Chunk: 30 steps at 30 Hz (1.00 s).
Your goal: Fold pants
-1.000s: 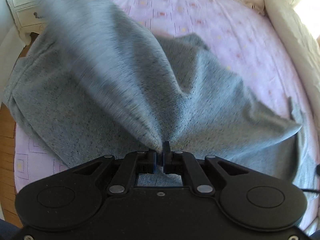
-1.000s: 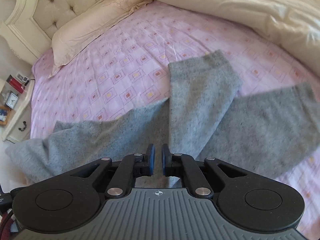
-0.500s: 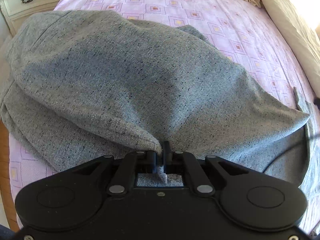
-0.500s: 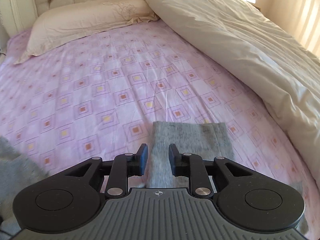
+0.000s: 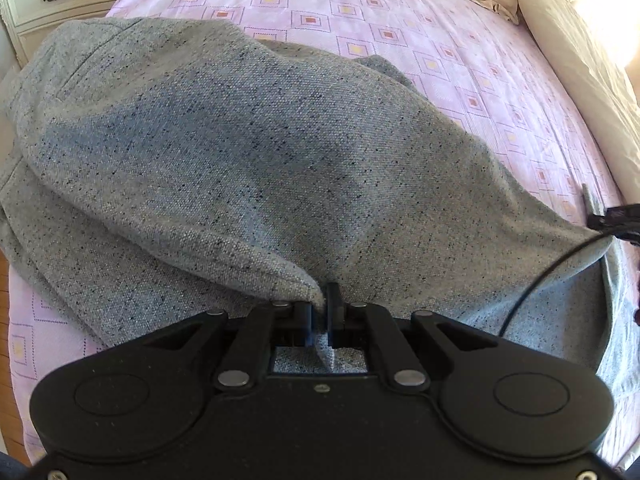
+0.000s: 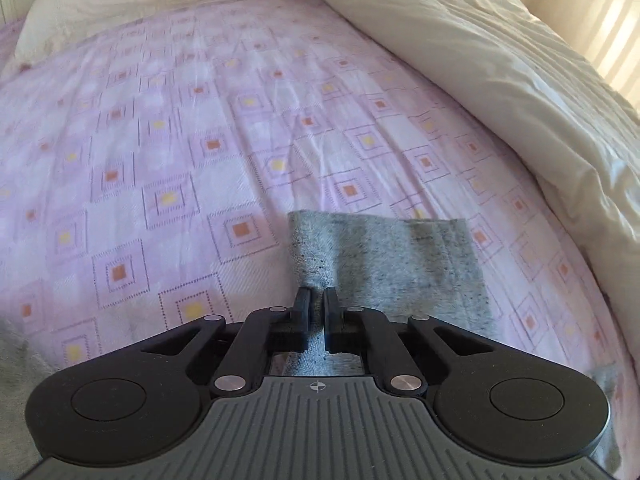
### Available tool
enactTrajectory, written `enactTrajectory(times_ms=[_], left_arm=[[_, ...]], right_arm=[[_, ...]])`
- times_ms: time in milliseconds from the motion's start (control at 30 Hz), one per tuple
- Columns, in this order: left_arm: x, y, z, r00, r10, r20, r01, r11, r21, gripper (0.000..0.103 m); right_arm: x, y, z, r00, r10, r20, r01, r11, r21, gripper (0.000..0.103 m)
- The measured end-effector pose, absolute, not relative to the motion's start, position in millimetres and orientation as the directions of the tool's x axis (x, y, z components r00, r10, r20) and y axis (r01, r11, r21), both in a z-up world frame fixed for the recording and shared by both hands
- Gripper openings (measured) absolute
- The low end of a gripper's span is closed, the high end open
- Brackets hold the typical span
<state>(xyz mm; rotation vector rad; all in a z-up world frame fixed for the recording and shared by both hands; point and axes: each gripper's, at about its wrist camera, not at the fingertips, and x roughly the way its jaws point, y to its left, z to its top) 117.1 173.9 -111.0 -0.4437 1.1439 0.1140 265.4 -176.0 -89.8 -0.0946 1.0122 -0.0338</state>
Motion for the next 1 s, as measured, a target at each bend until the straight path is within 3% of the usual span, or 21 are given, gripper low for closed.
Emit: enactTrajectory(times_ms=[333, 467, 567, 733, 800, 867, 1000], left_arm=[[115, 184, -110, 0.423, -0.152, -0.893, -0.332, 0.891, -0.309, 0.007], [113, 185, -106, 0.426, -0.156, -0.891, -0.331, 0.890, -0.314, 0.007], [111, 182, -102, 0.429, -0.143, -0.892, -0.322, 0.898, -0.299, 0.006], [107, 174, -97, 0.427, -0.122, -0.896, -0.313, 0.909, -0.273, 0.006], [108, 173, -96, 0.418, -0.113, -0.902, -0.317, 0.912, -0.261, 0.006], [108, 172, -96, 0.412, -0.106, -0.905, -0.320, 0.913, -0.253, 0.007], [109, 168, -97, 0.399, -0.089, -0.913, -0.329, 0.915, -0.233, 0.007]], right_arm=[[192, -316, 0, 0.630, -0.021, -0.776, 0.112, 0.992, 0.063, 0.006], [158, -361, -6, 0.616, -0.022, -0.787, 0.173, 0.979, 0.108, 0.003], [139, -381, -20, 0.598, -0.099, -0.795, 0.201, 0.979, 0.029, 0.000], [118, -428, -51, 0.583, 0.000, -0.813, 0.304, 0.927, 0.218, 0.002], [114, -441, -64, 0.590, 0.029, -0.807, 0.347, 0.893, 0.285, 0.007], [110, -450, -77, 0.595, 0.050, -0.803, 0.373, 0.867, 0.330, 0.030], [108, -452, -101, 0.592, 0.114, -0.798, 0.360, 0.849, 0.388, 0.036]])
